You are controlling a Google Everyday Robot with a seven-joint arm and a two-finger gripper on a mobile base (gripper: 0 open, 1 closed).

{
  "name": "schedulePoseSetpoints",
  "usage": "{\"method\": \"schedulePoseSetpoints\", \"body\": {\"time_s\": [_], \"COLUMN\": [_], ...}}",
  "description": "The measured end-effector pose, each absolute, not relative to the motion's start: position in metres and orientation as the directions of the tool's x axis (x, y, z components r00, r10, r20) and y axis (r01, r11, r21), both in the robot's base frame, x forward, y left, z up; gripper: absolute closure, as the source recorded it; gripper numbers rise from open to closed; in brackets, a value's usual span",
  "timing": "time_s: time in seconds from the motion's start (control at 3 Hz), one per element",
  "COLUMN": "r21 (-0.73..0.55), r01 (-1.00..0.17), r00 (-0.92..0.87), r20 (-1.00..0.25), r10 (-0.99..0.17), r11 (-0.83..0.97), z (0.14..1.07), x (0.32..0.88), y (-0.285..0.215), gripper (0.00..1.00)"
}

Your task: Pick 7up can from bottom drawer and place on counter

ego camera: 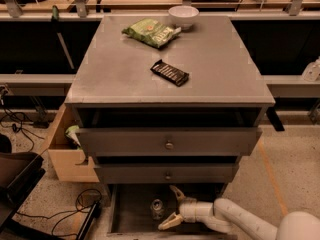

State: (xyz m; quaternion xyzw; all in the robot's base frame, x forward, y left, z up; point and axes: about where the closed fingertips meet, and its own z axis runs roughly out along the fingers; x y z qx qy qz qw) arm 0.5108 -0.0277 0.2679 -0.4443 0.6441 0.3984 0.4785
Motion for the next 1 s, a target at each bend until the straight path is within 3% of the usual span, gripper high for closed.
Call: {"method": "schedulePoseSetpoints", "body": {"time_s": [0.67, 1.0], "r21": [0.033, 0.013], "r01": [-0.968, -0.976], "r00": [-0.066, -0.038], "r20": [-0.990, -0.993], "r10": [-0.125, -0.114], "r11": [0.249, 0.215], "z": [0.228, 0.218], "x": [0.530, 0.533], "y": [0.009, 0.021], "gripper": [0.02, 0.23]}}
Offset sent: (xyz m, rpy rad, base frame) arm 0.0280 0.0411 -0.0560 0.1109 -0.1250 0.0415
